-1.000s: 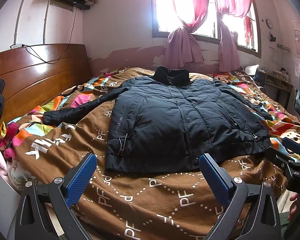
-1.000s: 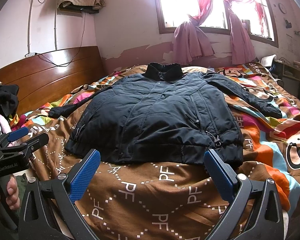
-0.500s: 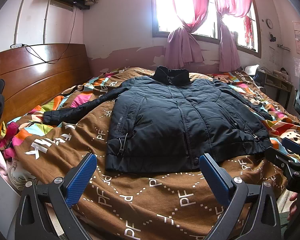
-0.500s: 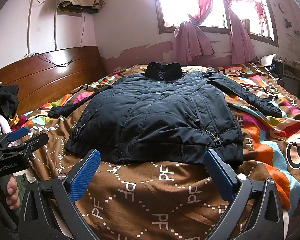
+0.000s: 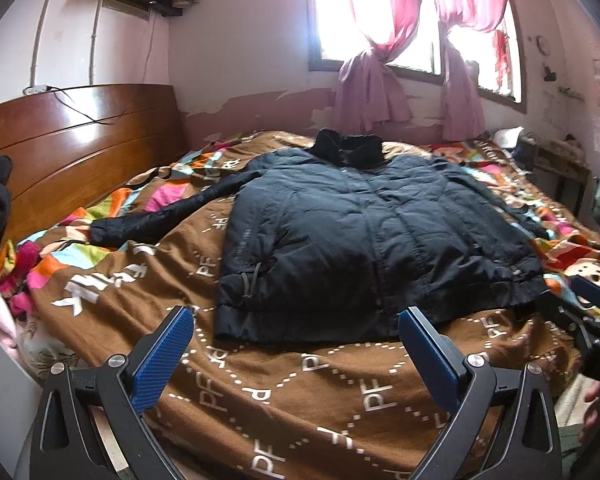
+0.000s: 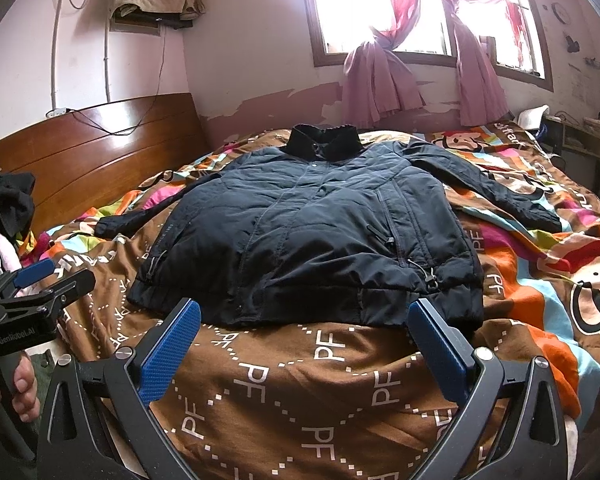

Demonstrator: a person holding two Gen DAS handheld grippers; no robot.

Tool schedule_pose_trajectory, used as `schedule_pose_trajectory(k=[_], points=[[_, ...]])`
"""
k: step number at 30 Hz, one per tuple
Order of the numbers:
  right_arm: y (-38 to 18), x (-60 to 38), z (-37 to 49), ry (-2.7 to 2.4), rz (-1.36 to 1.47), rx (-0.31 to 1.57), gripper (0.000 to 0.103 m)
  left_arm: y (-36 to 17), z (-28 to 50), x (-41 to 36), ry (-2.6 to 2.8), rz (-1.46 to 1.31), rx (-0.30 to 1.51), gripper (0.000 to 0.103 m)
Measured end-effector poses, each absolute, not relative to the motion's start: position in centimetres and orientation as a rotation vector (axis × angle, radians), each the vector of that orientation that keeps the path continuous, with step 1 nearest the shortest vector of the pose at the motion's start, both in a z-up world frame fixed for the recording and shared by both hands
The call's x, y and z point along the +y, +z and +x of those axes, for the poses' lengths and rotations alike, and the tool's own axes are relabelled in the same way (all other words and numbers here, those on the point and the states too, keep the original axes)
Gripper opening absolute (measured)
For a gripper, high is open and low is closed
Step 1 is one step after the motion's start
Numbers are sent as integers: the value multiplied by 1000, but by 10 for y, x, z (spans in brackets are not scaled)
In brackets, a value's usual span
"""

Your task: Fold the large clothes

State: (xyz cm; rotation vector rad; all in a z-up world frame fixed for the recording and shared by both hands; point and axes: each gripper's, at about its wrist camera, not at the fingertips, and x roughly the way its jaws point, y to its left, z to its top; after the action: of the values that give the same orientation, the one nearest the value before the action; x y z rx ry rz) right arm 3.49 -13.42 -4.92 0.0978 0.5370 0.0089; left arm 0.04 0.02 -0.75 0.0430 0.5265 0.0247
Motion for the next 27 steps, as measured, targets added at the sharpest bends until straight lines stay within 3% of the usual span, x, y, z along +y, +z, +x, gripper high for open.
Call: schedule_pose_trajectory(k=[12,27], points=[[-37,-173,76,-213,125,680,102,27,49,10,52,18,551,103],[-15,-242,179,-210,117,565,102,45,180,-29,-70,35,627,103]])
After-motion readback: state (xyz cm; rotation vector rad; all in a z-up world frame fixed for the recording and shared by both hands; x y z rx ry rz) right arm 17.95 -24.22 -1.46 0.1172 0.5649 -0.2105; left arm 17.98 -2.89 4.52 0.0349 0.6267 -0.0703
